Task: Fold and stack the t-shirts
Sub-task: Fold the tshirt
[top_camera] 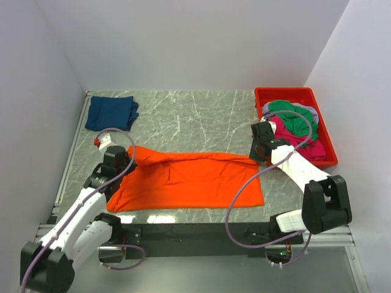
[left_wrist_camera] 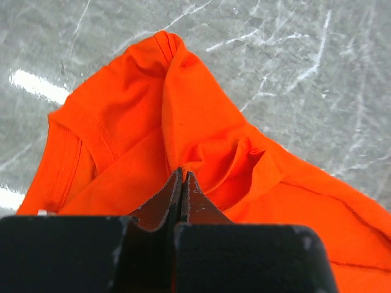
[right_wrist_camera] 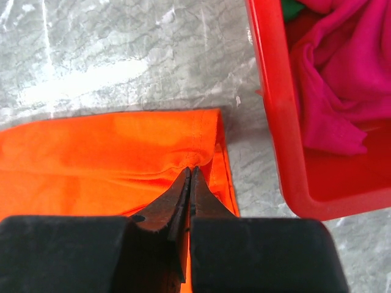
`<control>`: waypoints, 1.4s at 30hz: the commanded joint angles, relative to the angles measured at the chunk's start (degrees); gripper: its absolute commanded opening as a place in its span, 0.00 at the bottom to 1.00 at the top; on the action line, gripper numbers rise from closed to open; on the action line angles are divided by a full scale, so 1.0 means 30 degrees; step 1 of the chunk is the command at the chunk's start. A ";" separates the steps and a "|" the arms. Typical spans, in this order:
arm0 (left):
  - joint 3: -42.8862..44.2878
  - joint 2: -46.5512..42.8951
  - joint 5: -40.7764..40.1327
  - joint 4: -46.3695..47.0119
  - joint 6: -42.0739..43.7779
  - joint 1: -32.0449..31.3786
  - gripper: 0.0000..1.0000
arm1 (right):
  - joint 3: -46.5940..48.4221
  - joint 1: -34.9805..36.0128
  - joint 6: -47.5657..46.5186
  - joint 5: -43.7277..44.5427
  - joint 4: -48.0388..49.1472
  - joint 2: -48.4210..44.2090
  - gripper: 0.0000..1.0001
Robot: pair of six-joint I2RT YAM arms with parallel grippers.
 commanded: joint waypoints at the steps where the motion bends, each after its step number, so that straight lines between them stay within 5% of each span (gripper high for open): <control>1: -0.0580 -0.2029 0.0588 -0.1085 -0.1025 -0.0112 0.01 | -0.0282 0.0365 0.0373 0.1241 -0.0522 -0.0656 0.00; 13: 0.0004 -0.5957 -0.0667 -0.5066 -0.3926 -0.3212 0.01 | -0.0429 0.0542 0.0608 0.2123 -0.1196 -0.1270 0.00; 23: 0.0209 -0.9295 -0.5327 -0.8936 -0.8058 -0.6497 0.01 | -0.0459 0.0688 0.0754 0.1566 -0.1548 -0.1829 0.00; 42: 0.0707 -0.9650 -0.7144 -1.1018 -1.0490 -0.9487 0.01 | -0.0897 0.1626 0.2072 0.1946 -0.3423 -0.3906 0.00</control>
